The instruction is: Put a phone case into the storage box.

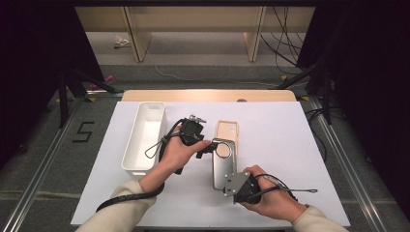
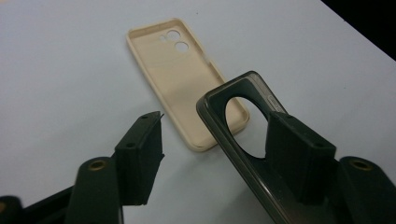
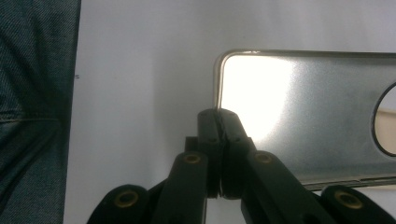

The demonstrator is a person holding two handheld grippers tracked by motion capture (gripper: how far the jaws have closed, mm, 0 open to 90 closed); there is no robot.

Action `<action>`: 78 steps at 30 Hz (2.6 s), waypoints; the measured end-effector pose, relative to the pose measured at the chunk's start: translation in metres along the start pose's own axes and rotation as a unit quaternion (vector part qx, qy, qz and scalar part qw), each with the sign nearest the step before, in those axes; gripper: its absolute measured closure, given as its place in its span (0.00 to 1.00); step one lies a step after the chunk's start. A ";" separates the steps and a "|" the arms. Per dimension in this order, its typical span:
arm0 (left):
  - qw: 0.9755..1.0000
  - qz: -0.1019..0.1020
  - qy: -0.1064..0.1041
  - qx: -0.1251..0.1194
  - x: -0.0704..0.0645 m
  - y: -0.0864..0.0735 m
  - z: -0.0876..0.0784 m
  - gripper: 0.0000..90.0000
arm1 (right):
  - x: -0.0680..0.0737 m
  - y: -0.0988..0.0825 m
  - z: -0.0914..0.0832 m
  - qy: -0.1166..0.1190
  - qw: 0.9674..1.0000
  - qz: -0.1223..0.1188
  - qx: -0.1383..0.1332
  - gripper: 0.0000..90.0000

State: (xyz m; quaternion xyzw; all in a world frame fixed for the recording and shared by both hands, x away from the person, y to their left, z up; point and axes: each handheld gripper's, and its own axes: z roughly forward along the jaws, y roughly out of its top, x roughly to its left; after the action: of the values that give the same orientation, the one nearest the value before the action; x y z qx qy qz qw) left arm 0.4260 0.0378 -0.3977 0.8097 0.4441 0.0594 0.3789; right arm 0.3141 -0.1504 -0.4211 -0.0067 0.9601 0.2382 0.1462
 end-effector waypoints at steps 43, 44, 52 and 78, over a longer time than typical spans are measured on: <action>0.992 -0.033 -0.091 -0.079 -0.023 0.007 -0.021 0.91 | -0.004 0.004 0.011 -0.019 1.000 0.003 0.017 0.92; 0.992 -0.024 -0.086 -0.086 -0.023 0.007 -0.023 0.91 | -0.005 0.003 0.011 -0.021 1.000 0.009 0.013 0.88; 0.990 0.011 -0.058 -0.125 -0.006 -0.006 -0.032 0.91 | -0.015 -0.006 0.004 -0.034 0.995 0.075 -0.050 0.57; 0.979 0.048 -0.021 -0.195 0.030 -0.026 -0.070 0.91 | -0.041 -0.062 -0.021 -0.036 0.937 0.283 -0.204 0.22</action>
State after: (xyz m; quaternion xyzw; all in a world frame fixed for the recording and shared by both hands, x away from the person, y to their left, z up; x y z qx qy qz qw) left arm 0.3962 0.1080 -0.3724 0.7420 0.3762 0.1458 0.5355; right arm 0.3530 -0.2167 -0.4199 0.2441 0.8471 0.4606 0.1031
